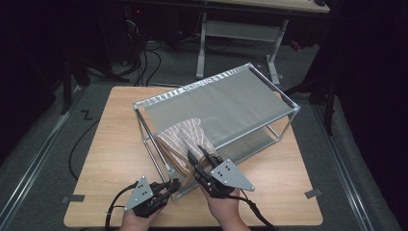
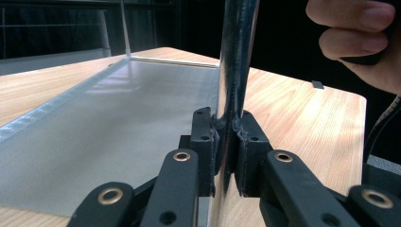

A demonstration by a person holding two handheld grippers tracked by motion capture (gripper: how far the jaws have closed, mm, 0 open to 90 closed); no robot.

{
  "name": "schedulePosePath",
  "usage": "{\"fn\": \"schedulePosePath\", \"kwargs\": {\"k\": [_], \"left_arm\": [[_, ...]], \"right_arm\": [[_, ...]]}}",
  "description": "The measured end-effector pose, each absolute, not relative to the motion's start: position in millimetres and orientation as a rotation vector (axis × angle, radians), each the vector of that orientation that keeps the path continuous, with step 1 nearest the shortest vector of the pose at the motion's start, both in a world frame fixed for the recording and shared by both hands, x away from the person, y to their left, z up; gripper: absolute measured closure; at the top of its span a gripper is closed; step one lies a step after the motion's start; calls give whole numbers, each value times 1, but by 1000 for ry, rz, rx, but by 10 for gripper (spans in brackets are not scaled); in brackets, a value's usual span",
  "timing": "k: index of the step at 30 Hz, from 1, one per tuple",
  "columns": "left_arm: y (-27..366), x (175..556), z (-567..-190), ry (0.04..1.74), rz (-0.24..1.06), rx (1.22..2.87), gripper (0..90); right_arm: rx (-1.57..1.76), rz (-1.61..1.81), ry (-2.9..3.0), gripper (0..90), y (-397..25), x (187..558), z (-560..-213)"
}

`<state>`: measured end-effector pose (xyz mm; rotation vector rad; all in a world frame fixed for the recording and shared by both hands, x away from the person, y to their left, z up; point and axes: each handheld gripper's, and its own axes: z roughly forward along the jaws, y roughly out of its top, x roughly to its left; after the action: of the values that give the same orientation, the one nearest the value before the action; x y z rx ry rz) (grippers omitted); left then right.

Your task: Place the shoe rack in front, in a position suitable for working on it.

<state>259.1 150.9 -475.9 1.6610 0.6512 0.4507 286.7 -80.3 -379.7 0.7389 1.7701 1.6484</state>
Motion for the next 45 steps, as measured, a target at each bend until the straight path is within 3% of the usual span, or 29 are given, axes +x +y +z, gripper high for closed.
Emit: {"fn": "schedulePosePath", "kwargs": {"k": [10, 14, 15, 24, 35, 45], "left_arm": [[160, 263, -477, 685, 457, 1633, 797], [162, 264, -478, 729, 465, 1576, 798], [167, 266, -477, 711, 495, 1631, 799], [175, 269, -478, 741, 515, 1617, 798], [177, 270, -478, 749, 531, 1611, 798], [189, 274, -474, 790, 480, 1633, 789]], "right_arm": [[735, 1683, 1668, 718, -94, 285, -371], [733, 1669, 1611, 718, -113, 282, -360], [734, 1662, 1596, 718, -119, 280, -356], [763, 1568, 1498, 717, -180, 259, -342], [955, 1384, 1494, 715, -253, 240, -393], [1138, 1248, 1762, 698, -267, 270, -463]]}}
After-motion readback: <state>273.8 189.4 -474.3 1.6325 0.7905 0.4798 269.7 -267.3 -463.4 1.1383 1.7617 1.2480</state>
